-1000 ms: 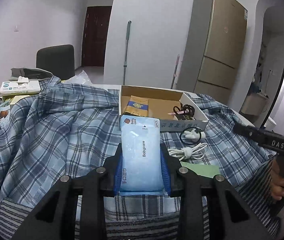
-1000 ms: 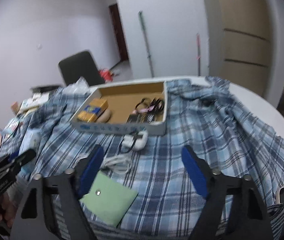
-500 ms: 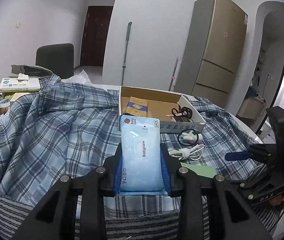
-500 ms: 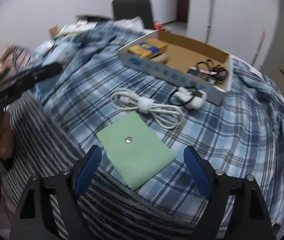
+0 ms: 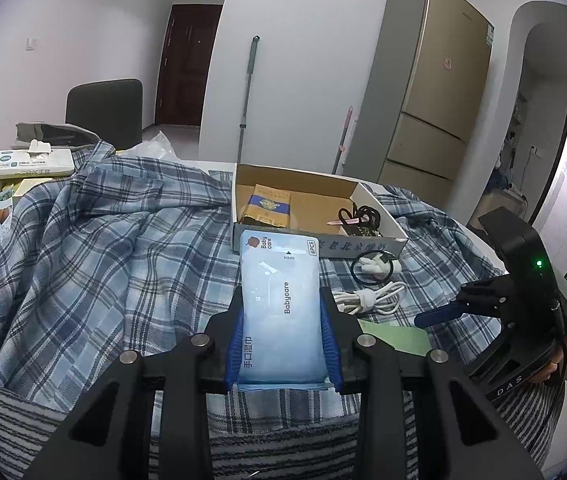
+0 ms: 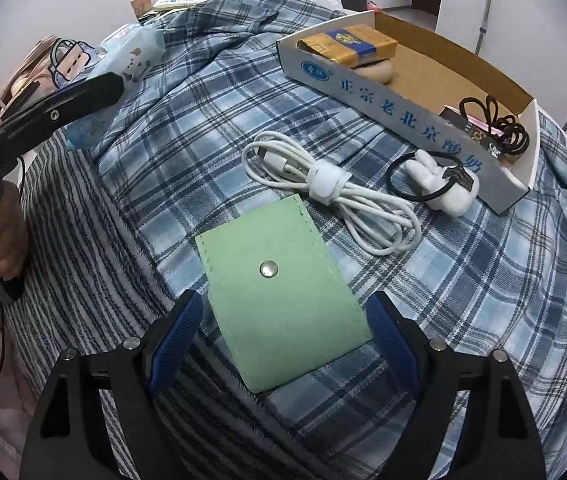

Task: Organize soft objects
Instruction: 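Hold the wipes packet in the left gripper while the right gripper grasps the green pouch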

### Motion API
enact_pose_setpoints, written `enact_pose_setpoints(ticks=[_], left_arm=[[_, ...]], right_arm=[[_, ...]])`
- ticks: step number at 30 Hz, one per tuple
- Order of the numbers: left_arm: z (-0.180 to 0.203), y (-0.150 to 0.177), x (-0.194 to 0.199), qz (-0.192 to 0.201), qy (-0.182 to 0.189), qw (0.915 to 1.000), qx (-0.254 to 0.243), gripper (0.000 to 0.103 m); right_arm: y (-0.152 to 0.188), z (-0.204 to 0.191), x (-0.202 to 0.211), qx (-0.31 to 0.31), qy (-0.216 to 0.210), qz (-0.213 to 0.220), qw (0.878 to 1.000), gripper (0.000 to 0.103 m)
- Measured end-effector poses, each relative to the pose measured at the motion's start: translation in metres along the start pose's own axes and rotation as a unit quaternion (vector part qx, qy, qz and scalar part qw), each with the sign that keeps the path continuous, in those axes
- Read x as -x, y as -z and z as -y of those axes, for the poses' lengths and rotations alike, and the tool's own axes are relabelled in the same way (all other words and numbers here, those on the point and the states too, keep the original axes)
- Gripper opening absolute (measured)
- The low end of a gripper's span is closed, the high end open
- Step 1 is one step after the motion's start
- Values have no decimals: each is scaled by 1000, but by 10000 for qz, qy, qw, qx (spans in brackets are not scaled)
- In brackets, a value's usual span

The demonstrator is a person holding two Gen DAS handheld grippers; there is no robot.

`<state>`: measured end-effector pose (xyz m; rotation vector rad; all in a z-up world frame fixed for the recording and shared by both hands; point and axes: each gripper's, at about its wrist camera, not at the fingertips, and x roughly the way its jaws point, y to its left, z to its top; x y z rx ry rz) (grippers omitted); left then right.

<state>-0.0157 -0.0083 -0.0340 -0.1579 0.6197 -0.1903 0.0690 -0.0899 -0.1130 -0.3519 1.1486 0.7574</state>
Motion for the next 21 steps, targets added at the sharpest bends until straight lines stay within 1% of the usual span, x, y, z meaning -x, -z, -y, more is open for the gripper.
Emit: enact_pose_setpoints(ticks=[2,5,8,10,12,15,18,21], left_arm=[[2,0,0,-6,-6,10000,-21,35],[2,0,-2,-24,-12,10000,-46,35],[2,1,-2,-25,-24,10000,-37,35],[1,1,-2,-21,-29,10000,-24,35],[0,0,-2,-31,7,10000,-17,35],[-5,-1,-1,3,-29,10000,69,35],[-5,0,0,-12,-22,10000,71,35],[0,0,0,-9,-52,10000,-23,35]], right_arm=[[1,-3,1,140,5,-29,9999,83],[2,-7,-1,420,135,-126,9989,83],[0,-4,-6,392,70,-242,9989,83],[-2,-6,-9,464,136,-223,9986,83],[-2,-7,-9,439,186,-186,9987,80],[1,-8,-3,79,320,48,9994,76],[5,-12,9,-237,582,313,9975,74],[16,-11,33,-937,690,685,9908,74]])
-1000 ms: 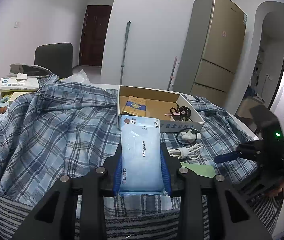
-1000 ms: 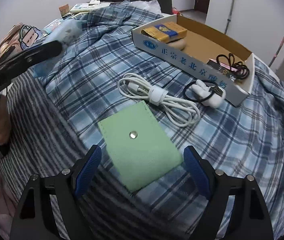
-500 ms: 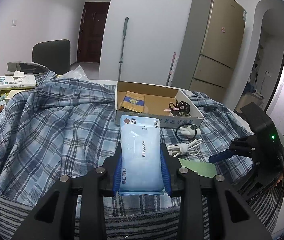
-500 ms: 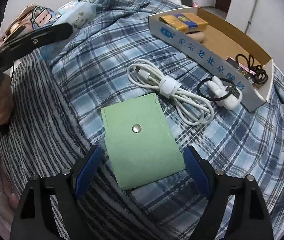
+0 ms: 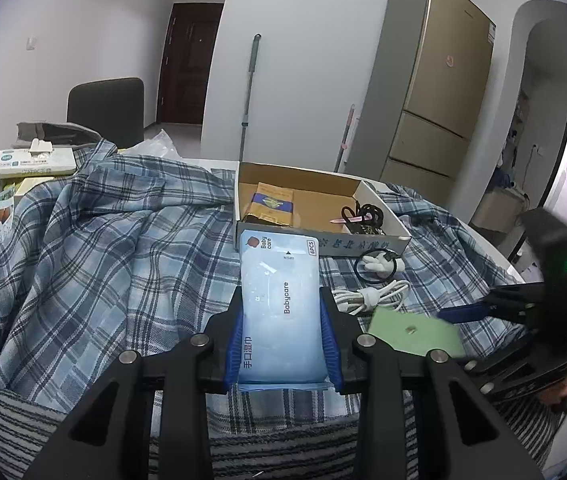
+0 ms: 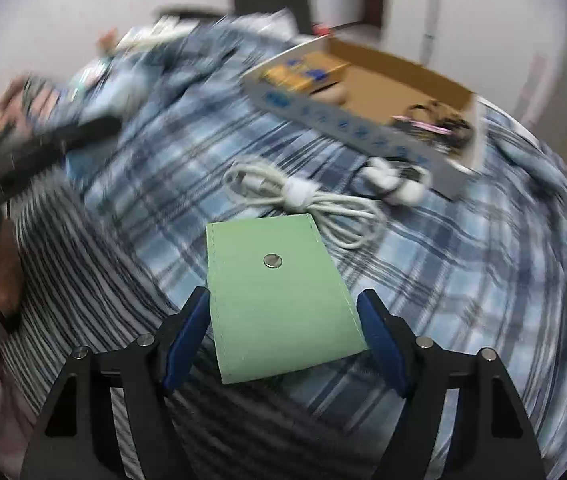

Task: Organize soft objects
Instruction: 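Hold the wipes packet in the left gripper while the right gripper grasps the green pouch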

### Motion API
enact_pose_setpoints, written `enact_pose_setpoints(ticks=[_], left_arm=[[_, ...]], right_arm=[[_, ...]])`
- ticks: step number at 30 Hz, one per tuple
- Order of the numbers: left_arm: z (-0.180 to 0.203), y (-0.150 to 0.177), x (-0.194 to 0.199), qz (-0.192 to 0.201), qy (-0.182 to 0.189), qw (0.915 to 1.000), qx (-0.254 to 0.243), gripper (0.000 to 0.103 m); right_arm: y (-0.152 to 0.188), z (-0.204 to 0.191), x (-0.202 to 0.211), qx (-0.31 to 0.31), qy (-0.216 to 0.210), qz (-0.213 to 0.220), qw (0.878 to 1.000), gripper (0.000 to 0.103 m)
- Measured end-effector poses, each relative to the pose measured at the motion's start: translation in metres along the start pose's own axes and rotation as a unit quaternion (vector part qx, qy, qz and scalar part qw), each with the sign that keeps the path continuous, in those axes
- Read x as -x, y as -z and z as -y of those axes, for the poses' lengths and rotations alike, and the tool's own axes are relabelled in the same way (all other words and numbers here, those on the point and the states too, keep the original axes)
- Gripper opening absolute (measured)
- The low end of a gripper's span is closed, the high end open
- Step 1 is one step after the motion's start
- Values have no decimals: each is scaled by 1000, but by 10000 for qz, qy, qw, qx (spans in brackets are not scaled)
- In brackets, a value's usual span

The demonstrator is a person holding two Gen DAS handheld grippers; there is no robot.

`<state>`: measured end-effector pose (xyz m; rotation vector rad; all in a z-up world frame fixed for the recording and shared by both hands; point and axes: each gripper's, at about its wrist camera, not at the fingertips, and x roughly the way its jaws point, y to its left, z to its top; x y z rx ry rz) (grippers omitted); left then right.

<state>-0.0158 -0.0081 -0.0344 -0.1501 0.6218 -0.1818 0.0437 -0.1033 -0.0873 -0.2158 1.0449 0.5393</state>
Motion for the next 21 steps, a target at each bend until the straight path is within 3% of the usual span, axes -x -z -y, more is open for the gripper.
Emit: enact_pose_setpoints(ticks=[4,8,10,17,21], left_arm=[[2,0,2,43,-12,10000,-50,35],[1,0,4,79,-15,10000,-19,35],[4,1,2,49,-34,10000,-75,35],[1,0,2,30,-13,10000,6,35],[3,1,3,29,15,10000,-68,35]], right_arm=[[12,11,27,-1103,102,328,9933,74],[36,4,38,-1764,750,703,9789,76],[41,-1,32,-2006,594,712,9753,76],[39,-13,10,-1695,86,311,9850,80],[42,-25,10,-1368,413,319,9892,88]])
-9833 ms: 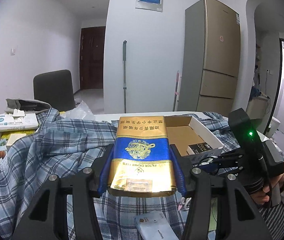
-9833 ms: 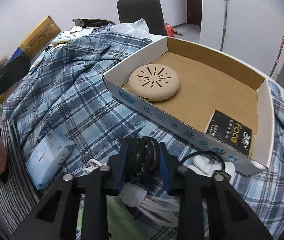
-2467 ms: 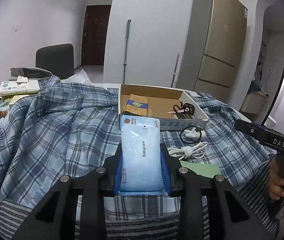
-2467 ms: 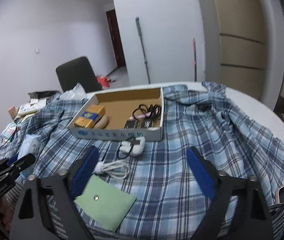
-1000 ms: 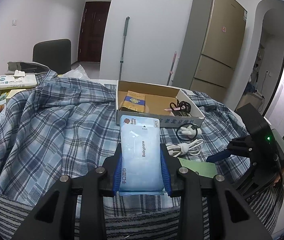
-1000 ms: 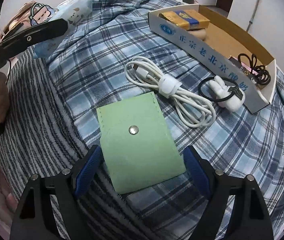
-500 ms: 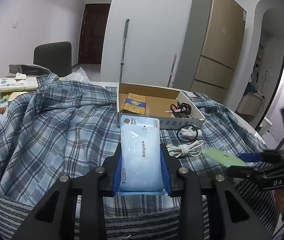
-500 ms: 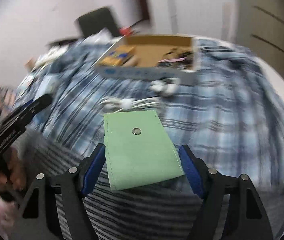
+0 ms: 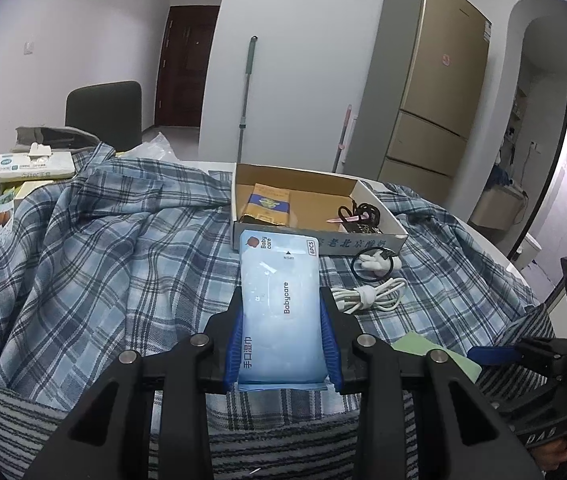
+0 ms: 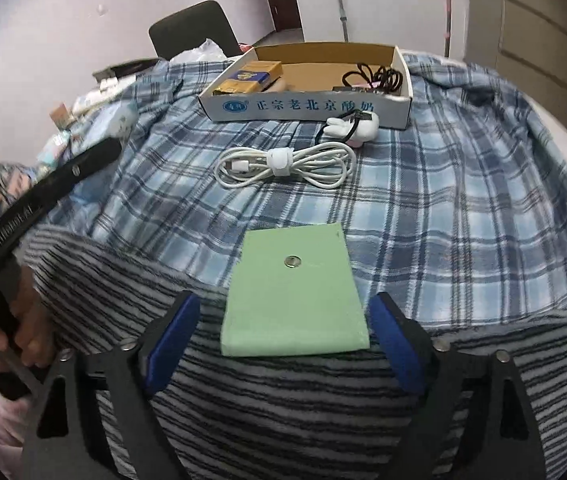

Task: Organize soft objects
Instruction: 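Hold the wipes packet in the left gripper while the right gripper grasps the green pouch, then carry wipes packet and green pouch into the white box and open both grippers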

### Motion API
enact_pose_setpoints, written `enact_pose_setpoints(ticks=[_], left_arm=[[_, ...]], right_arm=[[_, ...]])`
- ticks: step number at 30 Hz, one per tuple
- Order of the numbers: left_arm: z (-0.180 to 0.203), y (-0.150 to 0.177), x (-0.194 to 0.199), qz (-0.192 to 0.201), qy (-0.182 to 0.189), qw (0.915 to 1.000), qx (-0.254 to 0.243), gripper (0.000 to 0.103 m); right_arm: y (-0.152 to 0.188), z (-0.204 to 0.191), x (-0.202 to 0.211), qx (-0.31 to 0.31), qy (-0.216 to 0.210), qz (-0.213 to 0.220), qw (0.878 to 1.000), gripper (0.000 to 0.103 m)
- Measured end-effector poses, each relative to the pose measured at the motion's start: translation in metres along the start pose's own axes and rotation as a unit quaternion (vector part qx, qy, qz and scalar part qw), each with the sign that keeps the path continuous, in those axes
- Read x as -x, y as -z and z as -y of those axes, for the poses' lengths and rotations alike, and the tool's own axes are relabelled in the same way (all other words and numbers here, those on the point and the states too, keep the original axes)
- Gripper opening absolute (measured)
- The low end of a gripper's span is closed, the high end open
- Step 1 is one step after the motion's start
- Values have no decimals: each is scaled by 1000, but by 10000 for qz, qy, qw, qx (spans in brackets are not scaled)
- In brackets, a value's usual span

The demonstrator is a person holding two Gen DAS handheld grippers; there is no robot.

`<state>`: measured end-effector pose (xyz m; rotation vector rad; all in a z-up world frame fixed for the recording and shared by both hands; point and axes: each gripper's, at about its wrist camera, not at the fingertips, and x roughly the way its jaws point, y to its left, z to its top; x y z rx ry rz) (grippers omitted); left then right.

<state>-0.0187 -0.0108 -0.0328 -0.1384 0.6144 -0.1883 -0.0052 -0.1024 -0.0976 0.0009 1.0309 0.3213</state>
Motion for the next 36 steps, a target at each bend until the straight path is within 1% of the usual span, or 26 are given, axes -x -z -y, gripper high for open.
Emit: enact_pose_setpoints(ticks=[3,5,6,7,8,9,14,16,19,24,27,30,32,34,36], left_arm=[[2,0,1,27,-5,10000,-57,35],[2,0,1,19,0,10000,-53,35],[2,0,1,25,1,10000,-47,35],[2,1,1,30,6,10000,-40,35],[2,1,1,33,2,10000,-45,35],[2,1,1,32,-3,10000,-50,35],[2,0,1,50,-7,10000,-65,35],[2,-1,3,87,7,9999,-88,35],[5,-2,10,254,2,9996,-122,35],[10,-9,28,577,53,9981,-199,35],[16,-22,44,832,9,9960,-332,35],[22,-42,57,1039,-19,9934,-486,35],[27,-58,63,1178,-66,9910,-630,35],[32,-76,67,1317,-104,9884,-752,35],[36,-97,70,1496,-93,9855,-795,35]], right_arm=[[2,0,-1,35,204,132,9997,88],[2,-2,-5,127,191,99,9997,87],[2,-3,-8,181,185,48,9997,84],[2,-3,-12,234,211,-4,9995,73],[3,-4,-14,283,231,-42,9993,69],[4,-5,-14,296,237,-13,9993,69],[11,-16,1,578,593,537,9951,69],[15,-20,11,656,677,832,9921,69],[17,-20,25,614,685,1221,9882,69],[5,-16,48,443,641,1674,9828,69],[-7,-17,73,533,834,2191,9707,69],[-28,-18,102,614,884,2703,9567,69],[-44,-19,122,615,933,3093,9444,69],[-62,-23,134,717,990,3333,9349,69],[-80,-26,143,681,1068,3555,9261,69]])
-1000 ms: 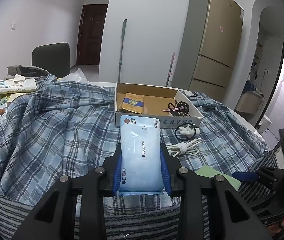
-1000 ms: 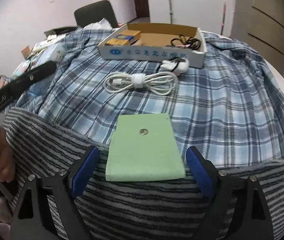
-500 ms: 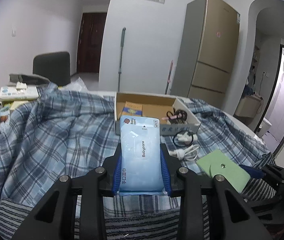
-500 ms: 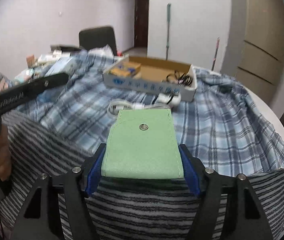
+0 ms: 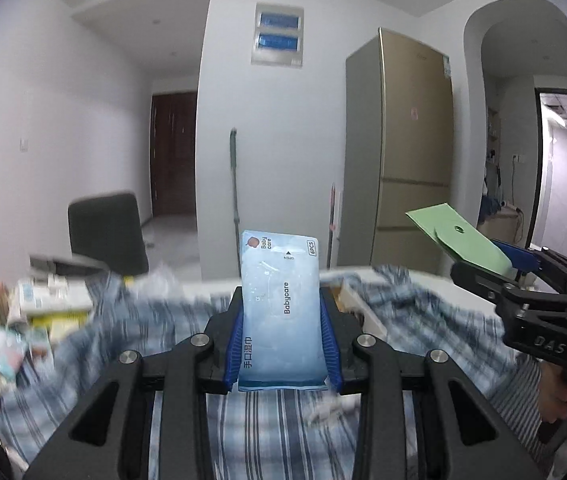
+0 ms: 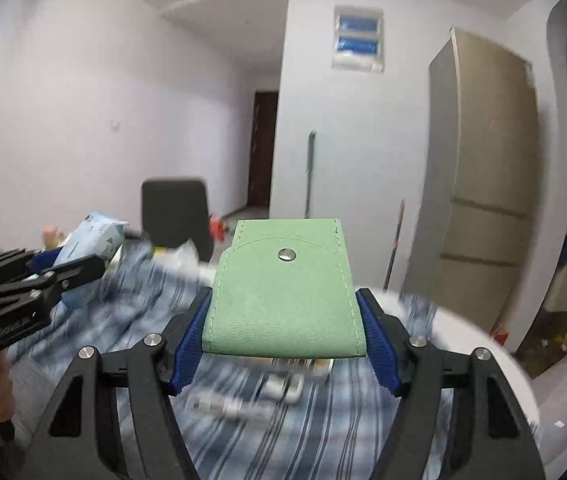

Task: Organize soft objects
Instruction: 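Carry wipes packet and green pouch into the white box and open both grippers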

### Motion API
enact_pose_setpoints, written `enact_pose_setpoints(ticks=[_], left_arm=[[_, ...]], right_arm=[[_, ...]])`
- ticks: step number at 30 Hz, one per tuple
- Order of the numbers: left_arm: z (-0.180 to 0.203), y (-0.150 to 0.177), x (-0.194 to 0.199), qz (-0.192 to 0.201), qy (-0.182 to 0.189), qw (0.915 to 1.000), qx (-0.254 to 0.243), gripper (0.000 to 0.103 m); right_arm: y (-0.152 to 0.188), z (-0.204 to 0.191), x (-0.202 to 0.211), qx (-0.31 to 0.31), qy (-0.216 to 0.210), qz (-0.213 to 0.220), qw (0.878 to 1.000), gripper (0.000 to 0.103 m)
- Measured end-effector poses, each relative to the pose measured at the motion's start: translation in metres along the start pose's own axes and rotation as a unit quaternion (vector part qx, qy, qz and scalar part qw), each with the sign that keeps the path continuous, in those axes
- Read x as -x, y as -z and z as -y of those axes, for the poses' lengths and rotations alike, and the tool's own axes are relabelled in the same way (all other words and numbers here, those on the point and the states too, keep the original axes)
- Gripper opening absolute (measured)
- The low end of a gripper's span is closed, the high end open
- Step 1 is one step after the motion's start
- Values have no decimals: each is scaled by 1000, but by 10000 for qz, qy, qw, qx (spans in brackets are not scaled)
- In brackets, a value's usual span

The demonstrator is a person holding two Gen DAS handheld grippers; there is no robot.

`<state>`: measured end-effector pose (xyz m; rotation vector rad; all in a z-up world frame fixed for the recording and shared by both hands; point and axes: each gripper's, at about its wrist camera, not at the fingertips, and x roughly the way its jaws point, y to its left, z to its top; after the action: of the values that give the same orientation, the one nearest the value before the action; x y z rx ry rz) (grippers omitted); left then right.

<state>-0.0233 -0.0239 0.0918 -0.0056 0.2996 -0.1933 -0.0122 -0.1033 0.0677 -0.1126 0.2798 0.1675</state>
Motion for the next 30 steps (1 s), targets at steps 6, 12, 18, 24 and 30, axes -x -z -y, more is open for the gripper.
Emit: enact_pose_setpoints(ticks=[6,12,18,24,30], left_arm=[[5,-67,-22,655,-13,9979,-16,35],[-3,-111,-58,747,78,9965,364,35],[-17,-112,-99,505,-4,9975,501,35],[-31,-82,-151,-84,-3,9985,538,35],[-48,-62,-193,-688,91,9941,839,35]], right_arm=[[-60,7,-35,-371,117,469,9981,69],[-86,23,-96,-828,418,366,9950,69],[-68,34,-152,-1250,214,-62,9919,69],[-18,23,-212,-1023,-257,-870,9906,69],[23,21,-255,-1190,-559,-1862,9737,69]])
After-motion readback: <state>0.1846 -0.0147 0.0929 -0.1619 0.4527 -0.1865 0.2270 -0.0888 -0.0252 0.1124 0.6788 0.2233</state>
